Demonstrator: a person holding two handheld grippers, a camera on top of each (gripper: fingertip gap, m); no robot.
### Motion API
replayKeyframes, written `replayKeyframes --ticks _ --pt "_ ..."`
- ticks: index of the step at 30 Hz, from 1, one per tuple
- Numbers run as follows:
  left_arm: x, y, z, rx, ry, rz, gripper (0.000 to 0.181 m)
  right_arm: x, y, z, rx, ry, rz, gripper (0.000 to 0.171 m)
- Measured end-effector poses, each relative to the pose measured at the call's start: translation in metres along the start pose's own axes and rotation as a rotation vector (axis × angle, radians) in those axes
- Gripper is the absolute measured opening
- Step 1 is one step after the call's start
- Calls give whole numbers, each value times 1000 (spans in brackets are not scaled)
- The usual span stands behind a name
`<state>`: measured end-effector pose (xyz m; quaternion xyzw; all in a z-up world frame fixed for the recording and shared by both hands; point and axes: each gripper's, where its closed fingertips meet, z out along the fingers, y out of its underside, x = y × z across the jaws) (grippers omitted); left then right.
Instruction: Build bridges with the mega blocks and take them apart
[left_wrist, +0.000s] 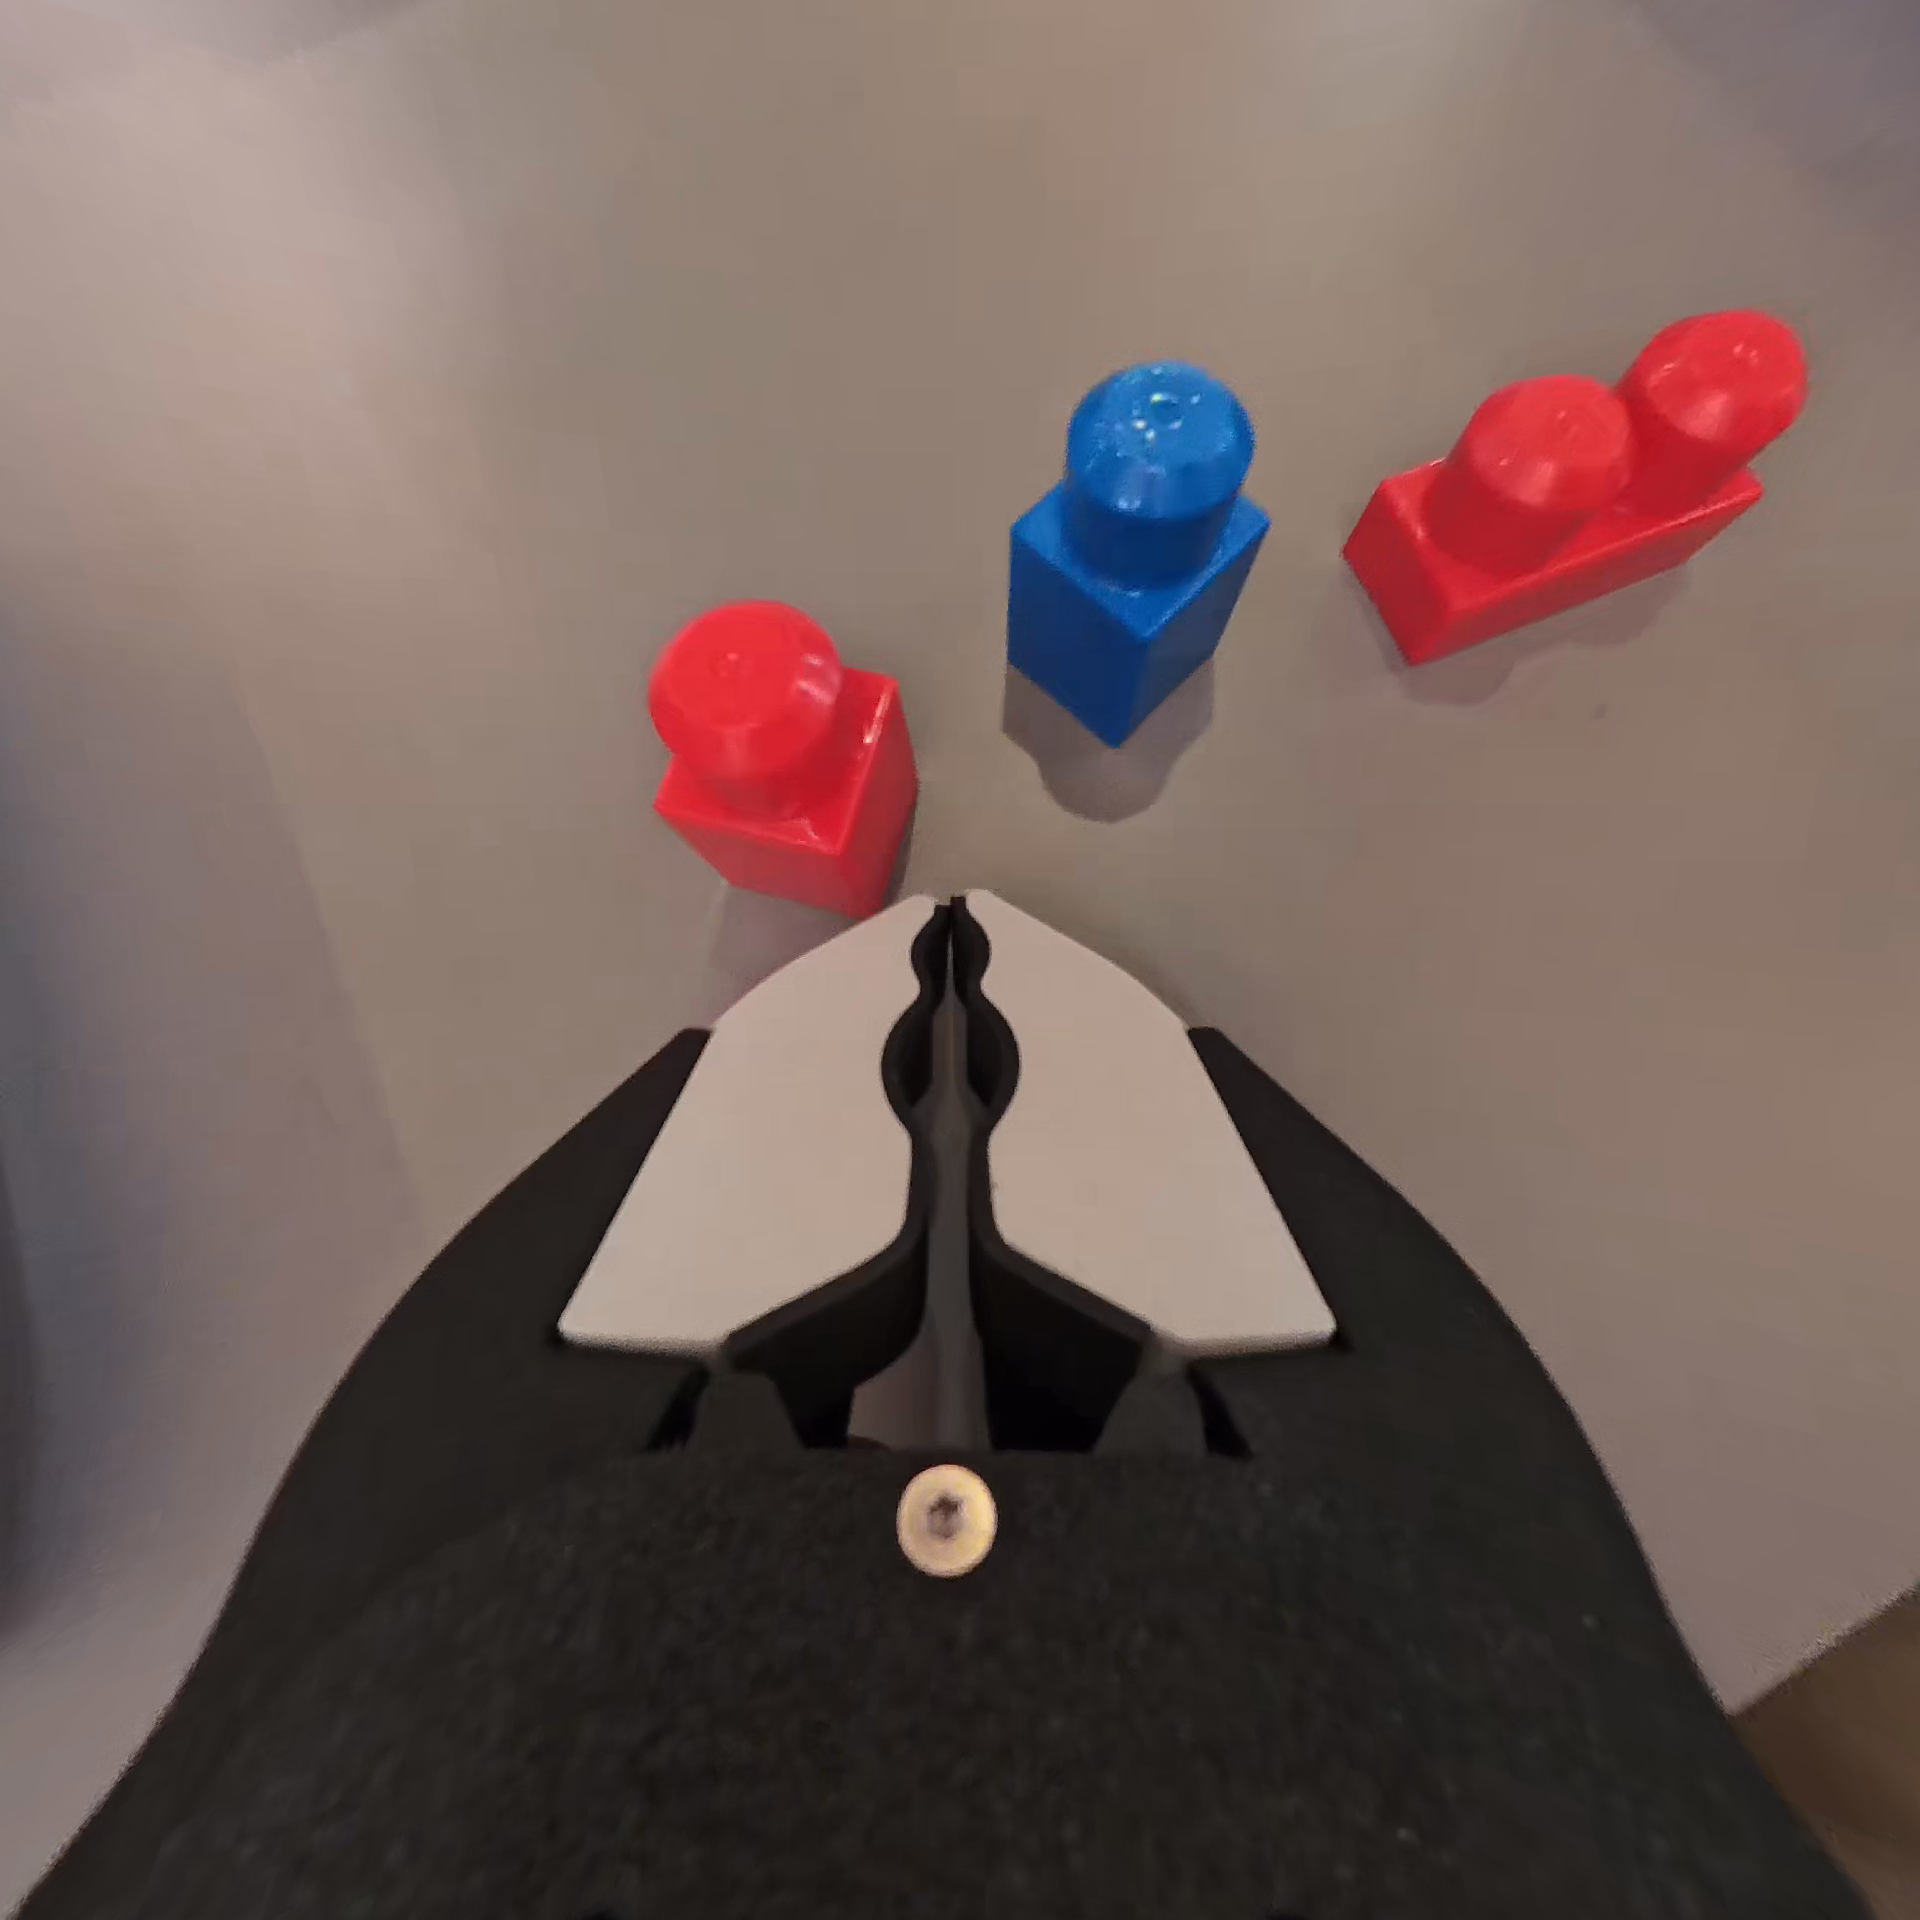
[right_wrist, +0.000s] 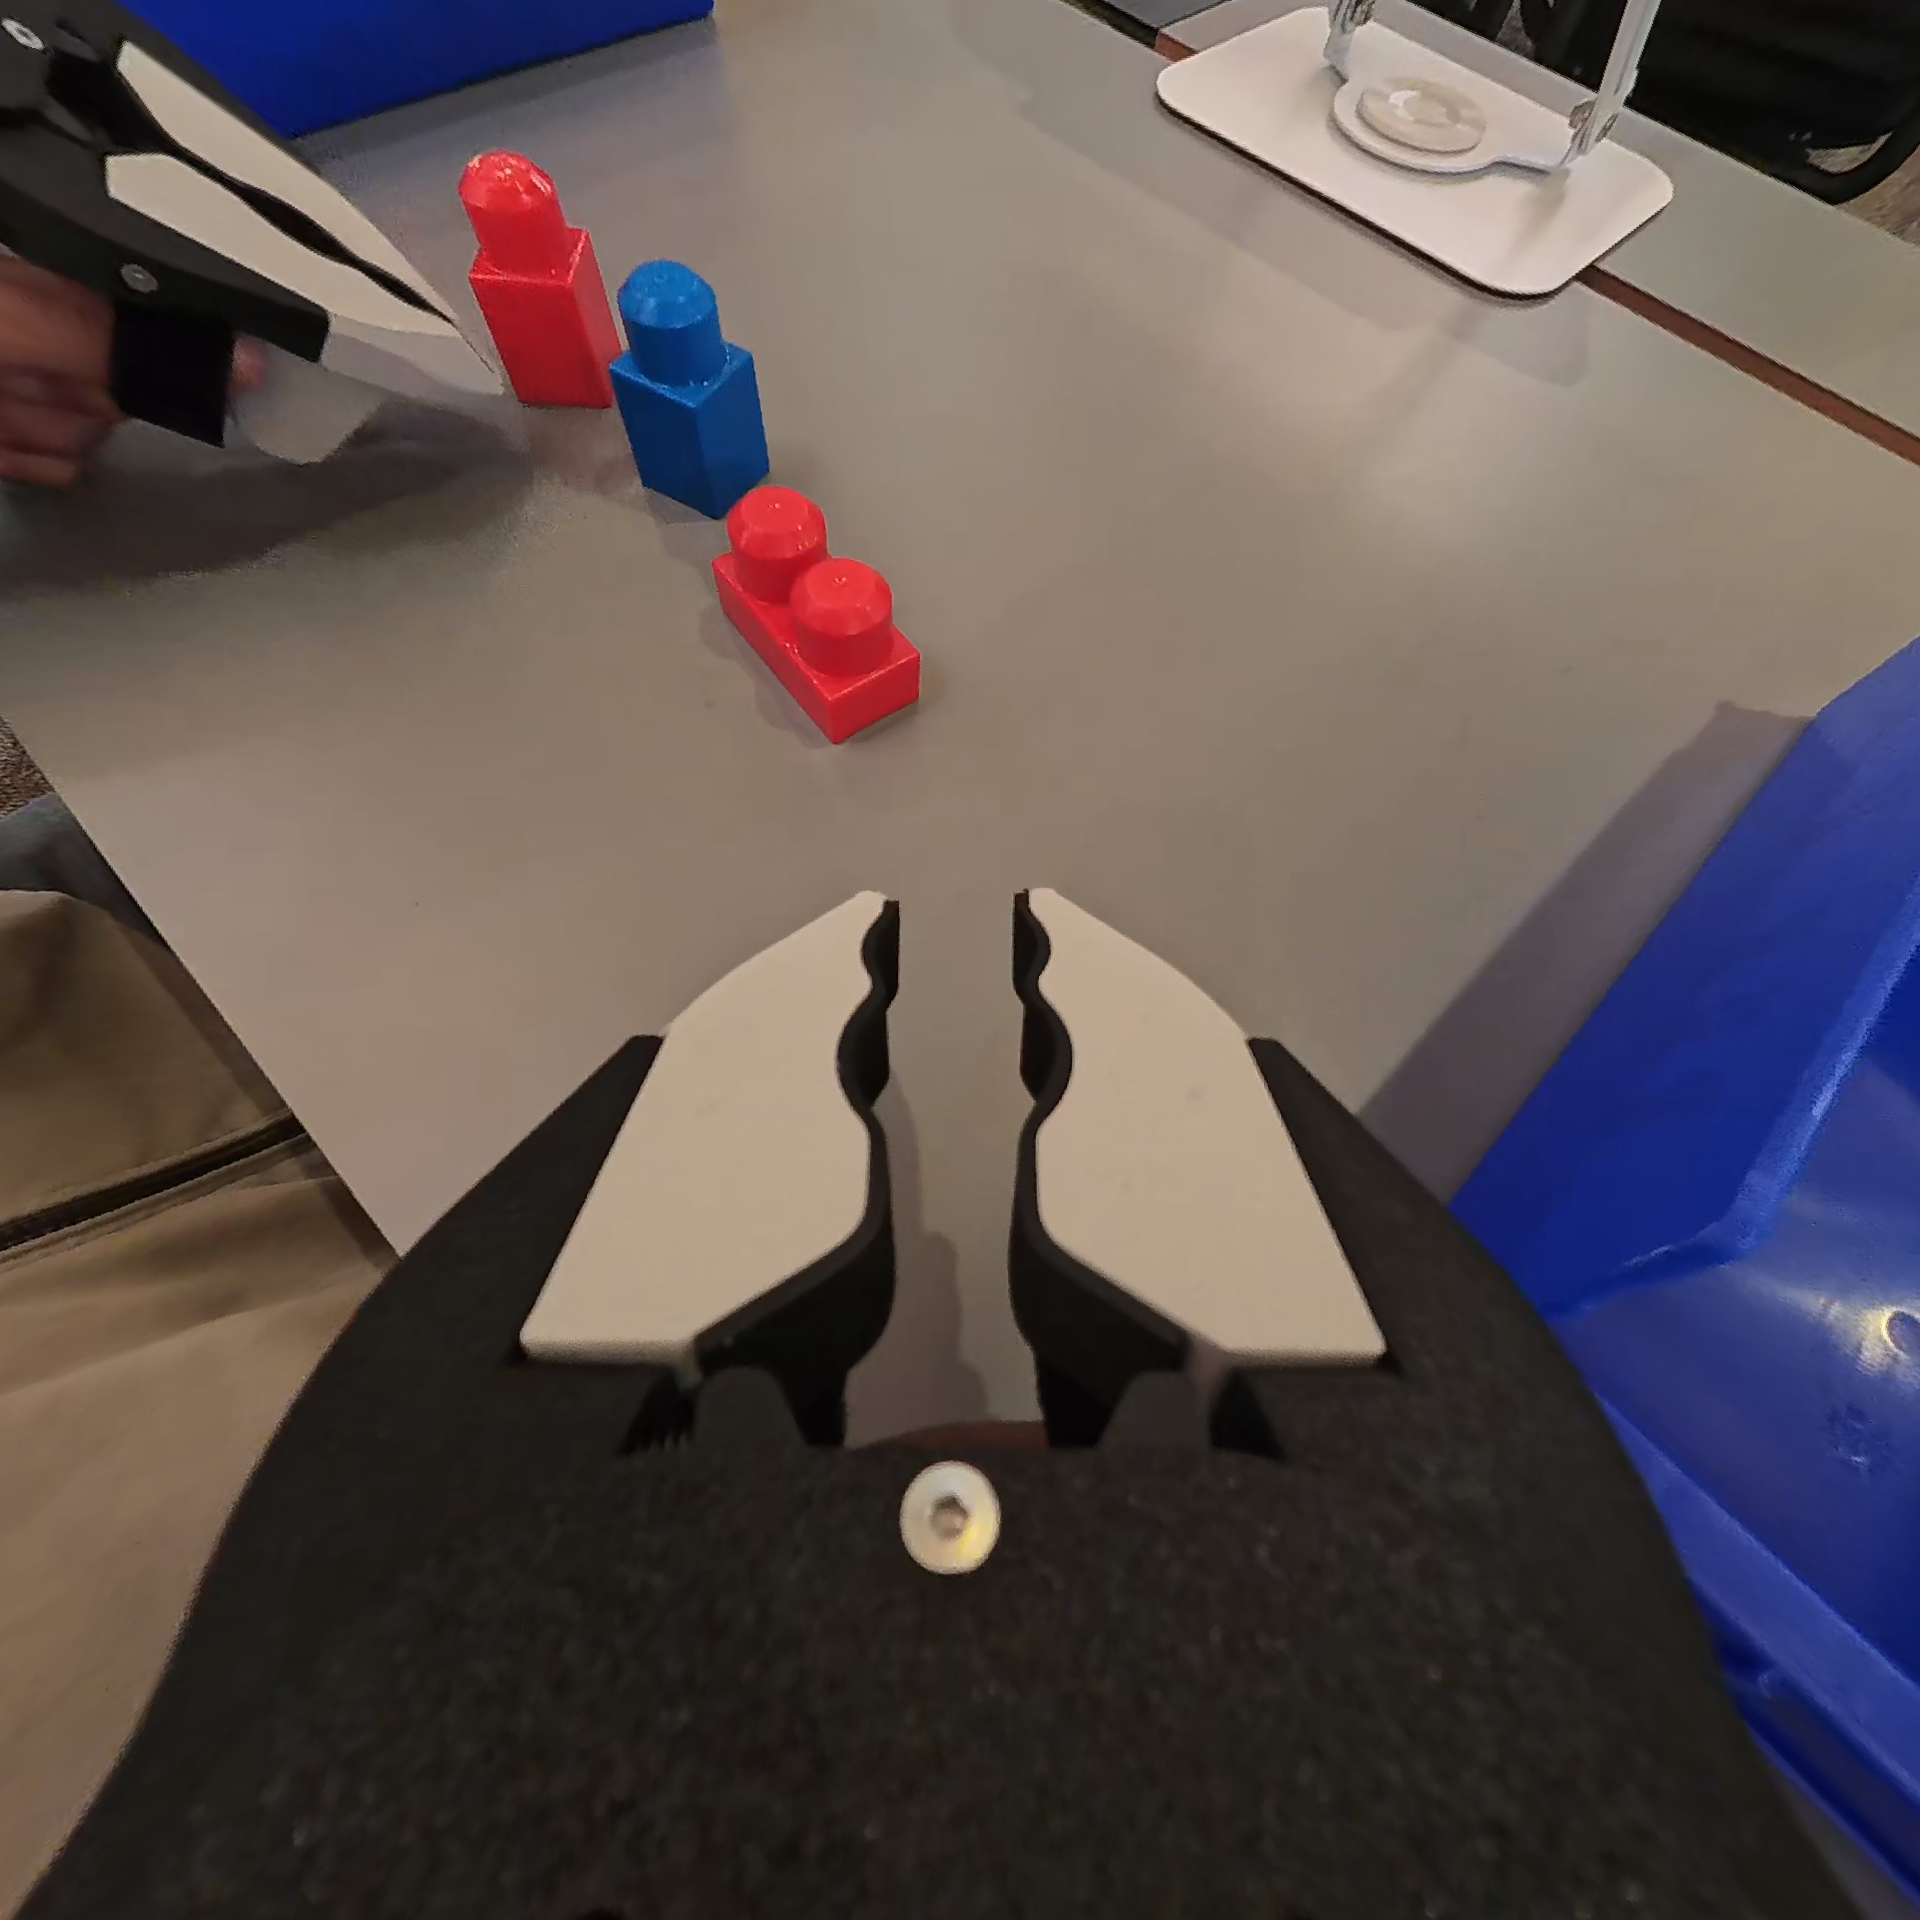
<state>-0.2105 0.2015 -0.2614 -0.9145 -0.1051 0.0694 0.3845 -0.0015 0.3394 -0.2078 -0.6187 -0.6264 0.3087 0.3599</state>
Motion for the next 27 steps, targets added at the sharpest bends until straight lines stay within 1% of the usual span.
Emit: replayKeyframes --ticks 4,5,9,12,13,14,16,18,19,20,22,24,25,27 --pt "-18 -4 17 -23 -67 42 0 0 1 1 -6 -3 2 21" --pt "-23 -6 21 -34 -71 27 0 -1 1 1 -7 -3 -1 20" --pt "-37 -25 32 -18 -90 24 1 -2 -2 -1 -2 2 -11 20" --pt "-12 -40 20 62 44 9 6 0 -1 -3 -6 14 -19 20" --pt "2 -42 15 87 102 9 12 2 -1 -3 -7 18 -19 20" --pt "12 -43 12 95 125 10 20 3 -1 -4 -7 20 -18 20" --pt "21 -41 12 92 95 34 41 4 -1 -5 -6 20 -14 20" --pt "23 -38 16 61 27 58 60 5 0 -5 -9 23 -15 20" --pt "26 -37 19 51 22 52 69 5 1 -5 -10 23 -16 20" --pt "33 -37 21 50 40 30 71 5 1 -6 -9 22 -16 20" --pt "44 -40 27 47 77 -5 71 4 0 -6 -6 18 -15 20" --pt "41 -41 35 27 36 3 68 4 0 -6 -6 15 -14 20" --pt "38 -43 38 28 11 9 65 4 1 -6 -8 15 -16 20" --pt "33 -44 40 27 -19 5 52 5 1 -7 -6 16 -18 20"
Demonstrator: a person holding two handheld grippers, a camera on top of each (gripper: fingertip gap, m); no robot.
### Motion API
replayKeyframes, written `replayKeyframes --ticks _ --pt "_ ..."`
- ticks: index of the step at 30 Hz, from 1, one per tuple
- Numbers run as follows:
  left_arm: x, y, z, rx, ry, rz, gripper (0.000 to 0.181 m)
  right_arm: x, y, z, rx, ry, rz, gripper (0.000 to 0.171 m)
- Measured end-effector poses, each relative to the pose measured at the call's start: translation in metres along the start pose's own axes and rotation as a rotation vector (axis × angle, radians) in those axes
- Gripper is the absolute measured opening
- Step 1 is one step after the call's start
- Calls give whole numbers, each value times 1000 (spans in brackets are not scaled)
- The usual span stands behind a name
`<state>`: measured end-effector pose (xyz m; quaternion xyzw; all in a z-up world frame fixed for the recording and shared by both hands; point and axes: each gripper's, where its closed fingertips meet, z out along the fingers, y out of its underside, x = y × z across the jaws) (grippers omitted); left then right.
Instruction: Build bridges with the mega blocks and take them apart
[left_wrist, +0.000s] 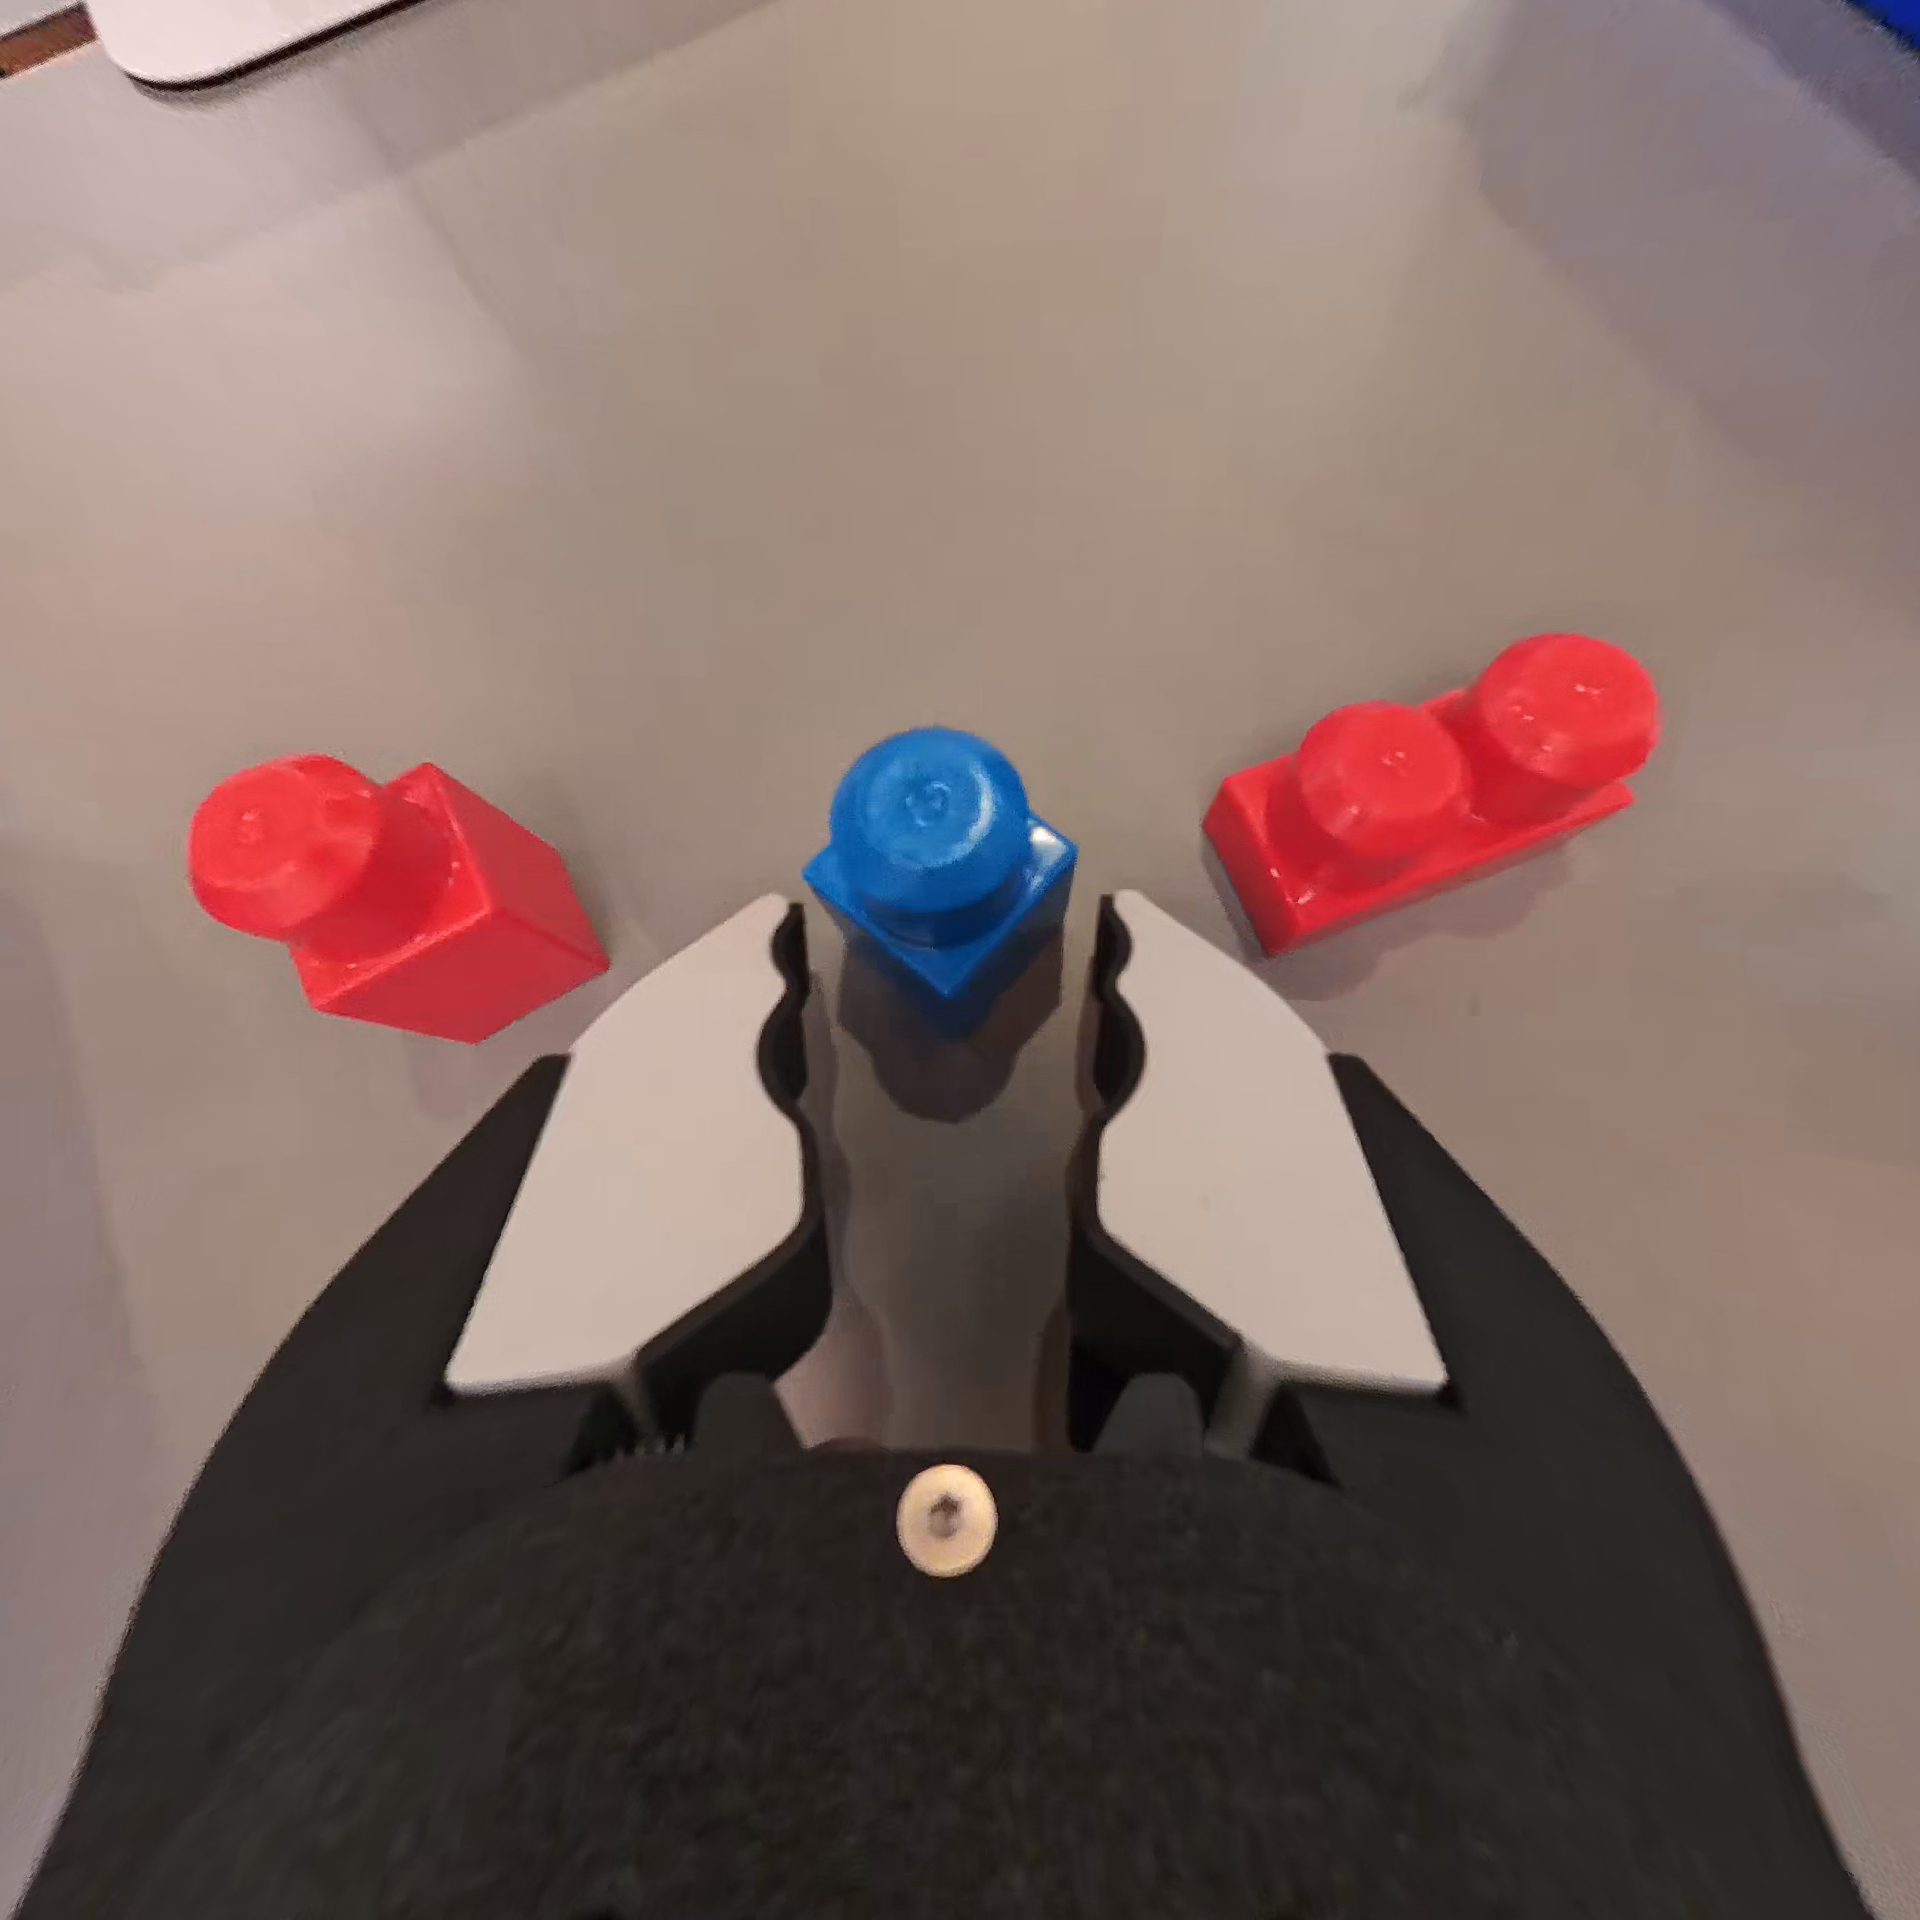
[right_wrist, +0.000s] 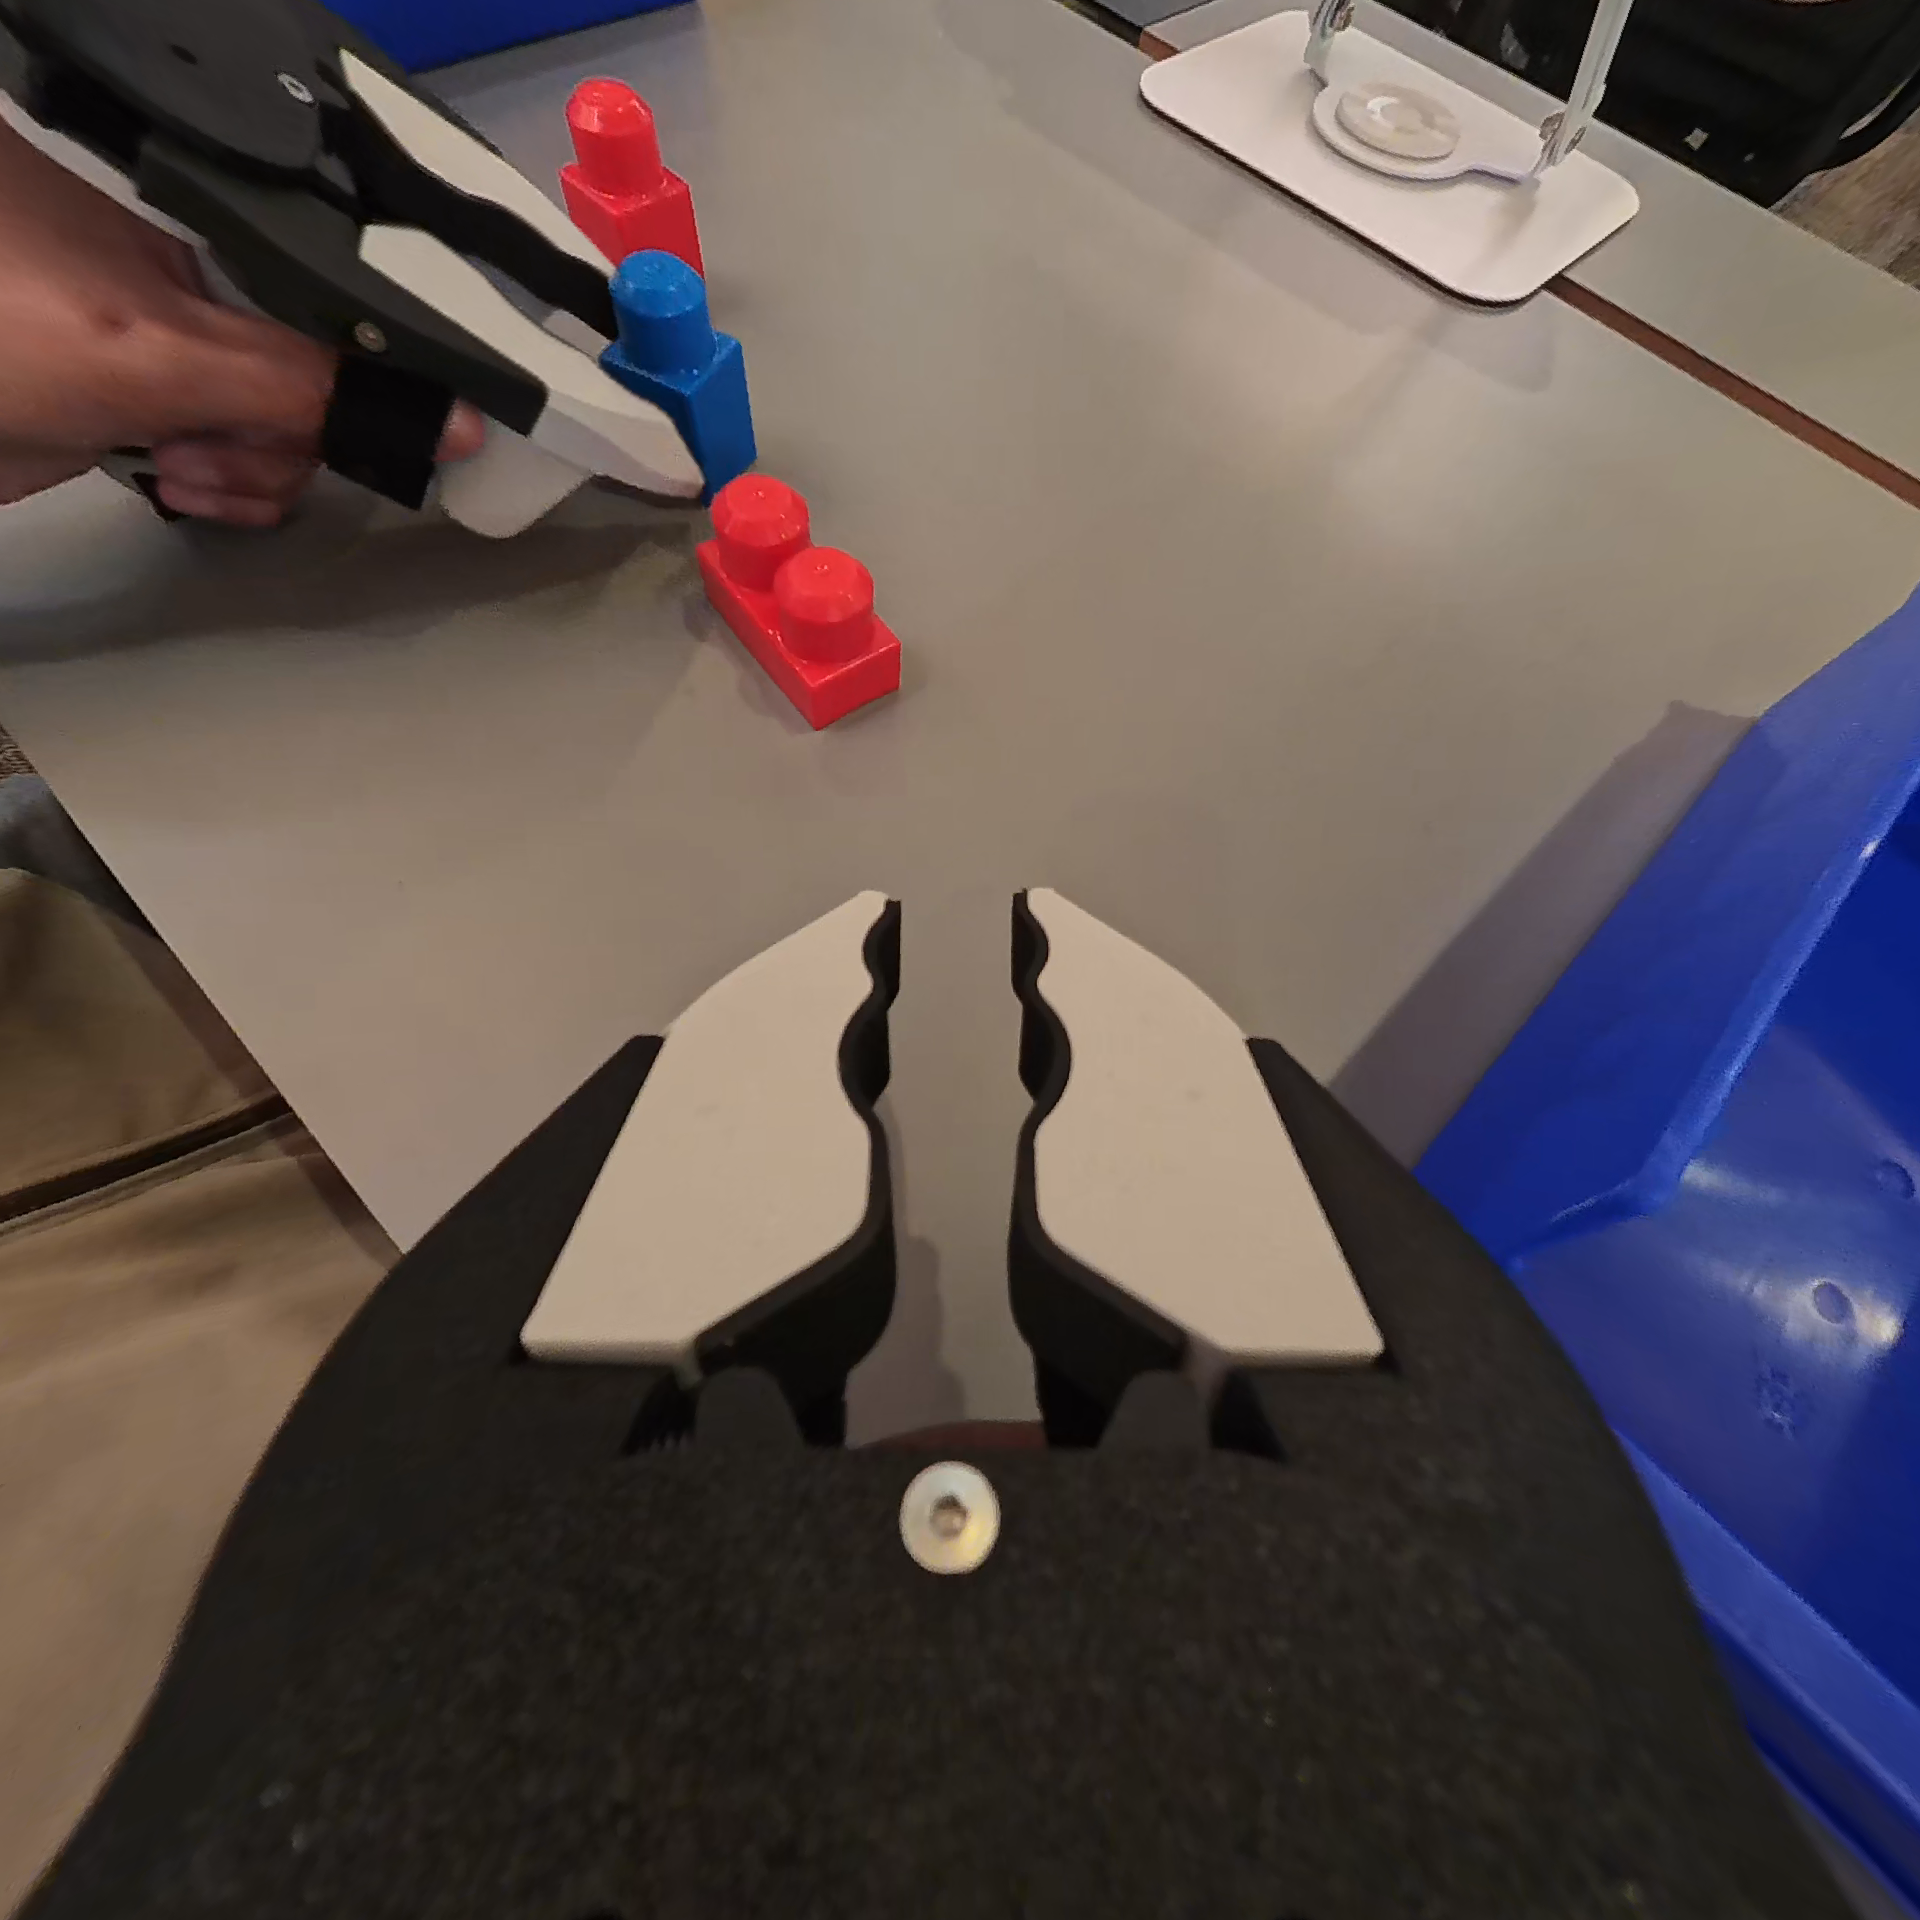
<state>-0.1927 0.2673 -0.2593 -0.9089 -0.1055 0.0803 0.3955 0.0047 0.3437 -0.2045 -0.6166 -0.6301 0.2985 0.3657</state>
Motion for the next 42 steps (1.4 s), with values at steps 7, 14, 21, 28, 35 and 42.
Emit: replayKeyframes --ticks 7,14,21,28,35,42 --pt "-16 4 -5 -16 -38 7 43 1 3 2 -6 -7 11 20" --pt "-29 23 -22 -11 8 90 39 0 4 5 -11 -14 14 20" --pt "-52 30 -28 -17 62 78 38 -3 4 8 -19 -19 9 20" --pt "-25 16 -15 1 131 154 37 -4 3 7 -22 -17 1 20" --pt "-39 4 -1 -28 37 103 46 -6 0 5 -16 -20 -8 20" --pt "4 1 -35 75 153 36 37 -3 3 5 -18 -21 0 20"
